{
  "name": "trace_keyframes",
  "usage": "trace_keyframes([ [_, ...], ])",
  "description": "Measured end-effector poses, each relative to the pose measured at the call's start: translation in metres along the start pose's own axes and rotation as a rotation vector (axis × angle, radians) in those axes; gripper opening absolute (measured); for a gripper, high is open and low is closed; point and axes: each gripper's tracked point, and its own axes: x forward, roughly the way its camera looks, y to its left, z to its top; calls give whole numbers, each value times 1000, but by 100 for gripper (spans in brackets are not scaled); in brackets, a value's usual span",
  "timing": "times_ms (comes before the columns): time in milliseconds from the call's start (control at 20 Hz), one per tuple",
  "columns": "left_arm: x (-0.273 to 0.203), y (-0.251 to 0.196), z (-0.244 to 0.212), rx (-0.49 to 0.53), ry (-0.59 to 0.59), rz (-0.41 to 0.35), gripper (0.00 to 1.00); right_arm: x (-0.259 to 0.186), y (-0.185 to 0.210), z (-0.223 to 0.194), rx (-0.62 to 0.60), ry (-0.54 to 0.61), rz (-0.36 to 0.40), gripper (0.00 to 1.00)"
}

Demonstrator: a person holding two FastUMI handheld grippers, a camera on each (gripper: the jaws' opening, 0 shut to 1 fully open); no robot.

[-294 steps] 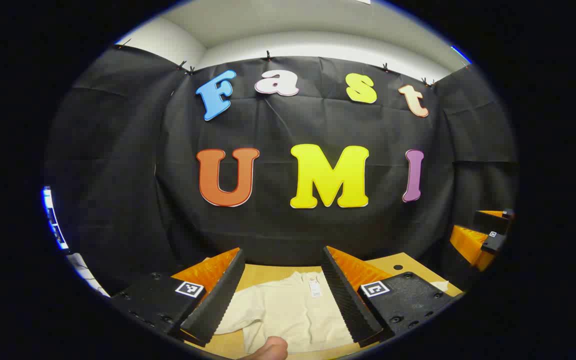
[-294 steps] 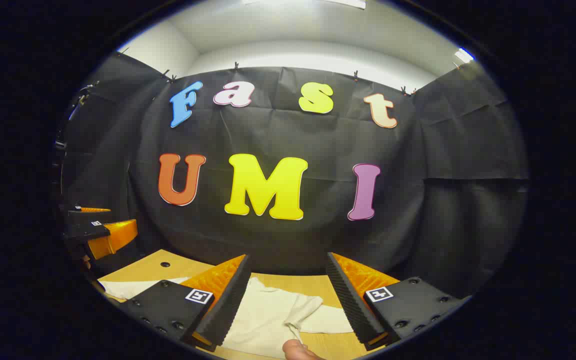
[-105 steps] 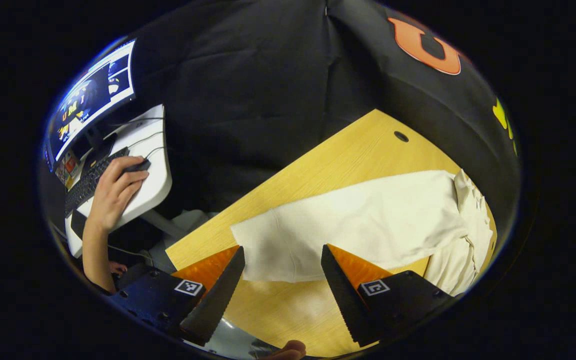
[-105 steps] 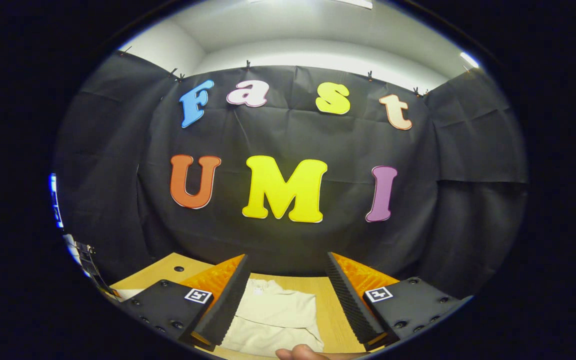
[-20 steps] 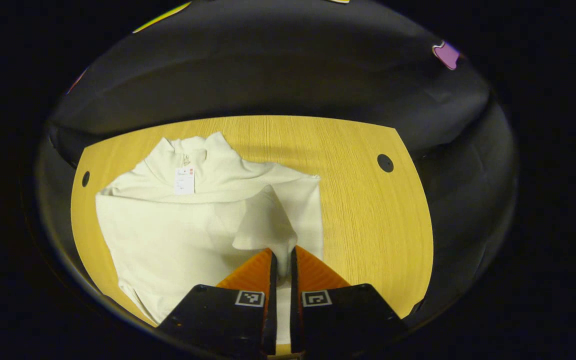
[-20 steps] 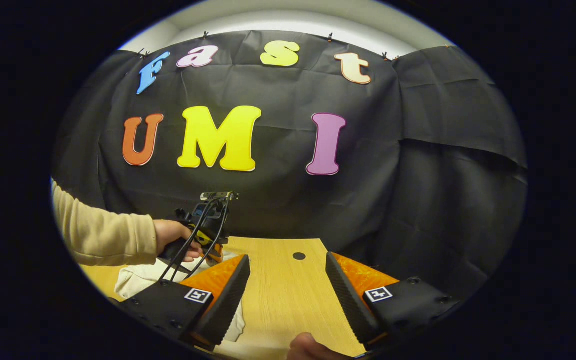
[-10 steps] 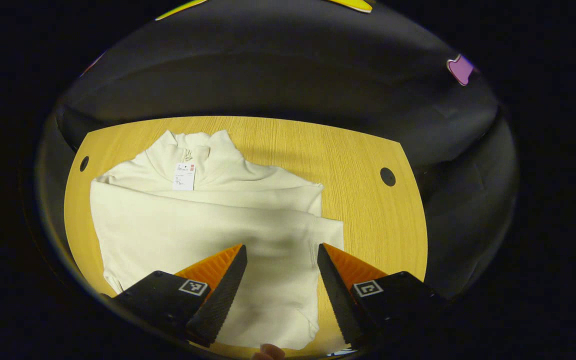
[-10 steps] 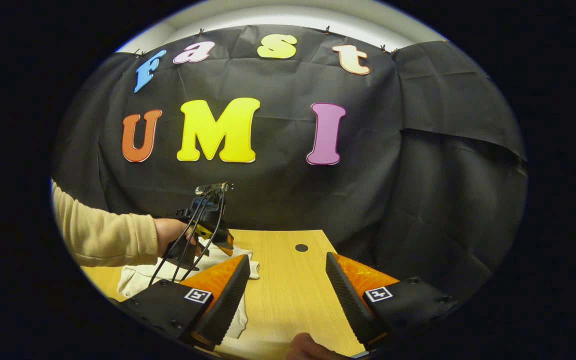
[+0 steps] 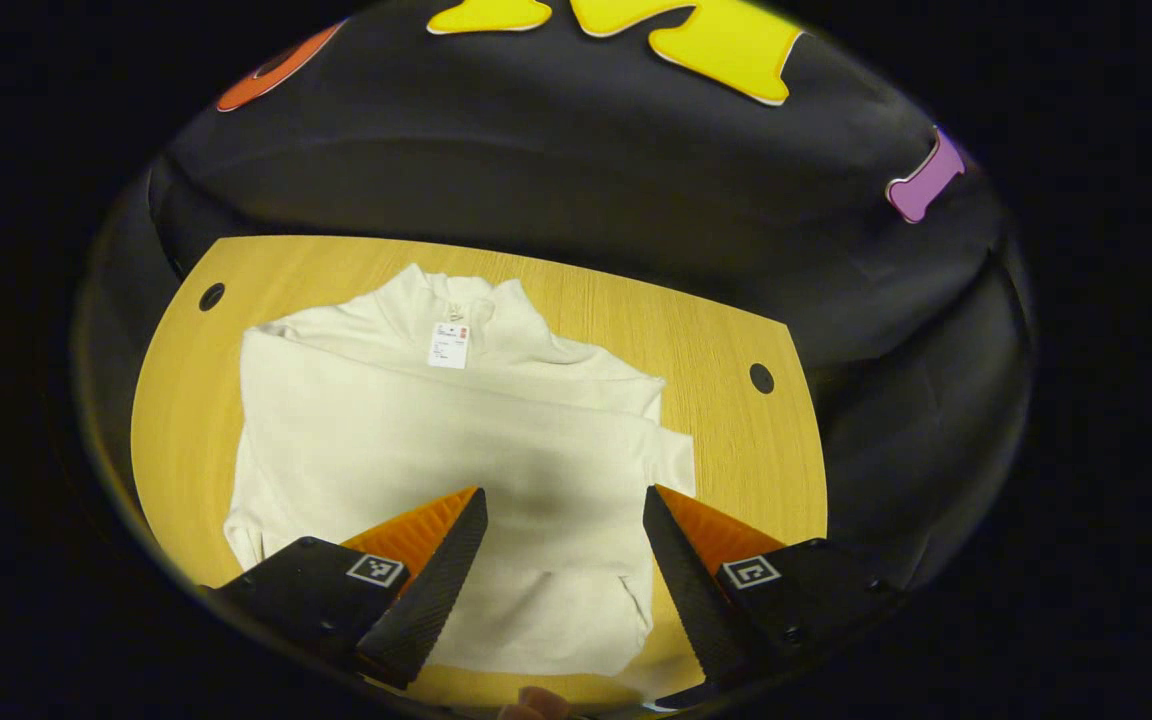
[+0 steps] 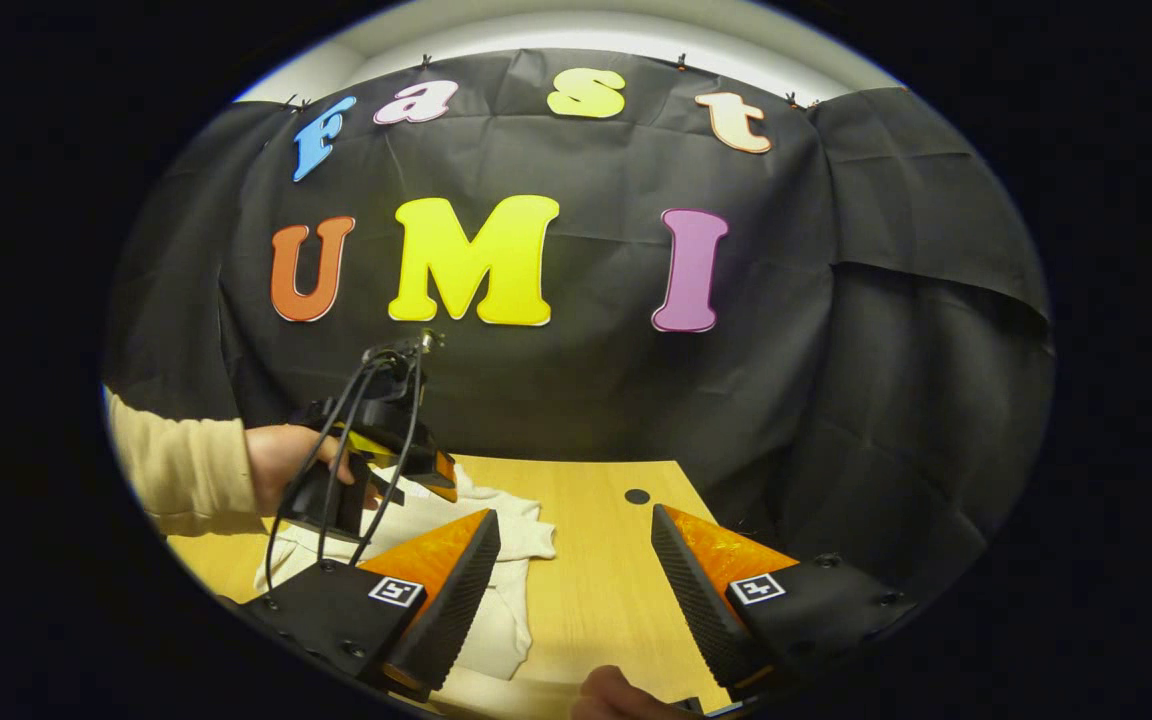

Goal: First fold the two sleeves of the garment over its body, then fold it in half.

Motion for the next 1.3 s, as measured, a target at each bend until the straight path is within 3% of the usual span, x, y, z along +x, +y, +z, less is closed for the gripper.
trace_keyframes([
  [450,-57,131,-52,-66,-6,91,99,12,72,-23,-15,64,73,95],
  [750,-81,204,-117,-94,81,194,99,32,95,-79,-18,216,60,95],
  [1000,-103,224,-151,-117,156,226,99,44,106,-121,-48,318,65,95],
  [1300,-119,212,-153,-113,230,235,99,53,81,-190,-47,507,-8,95],
])
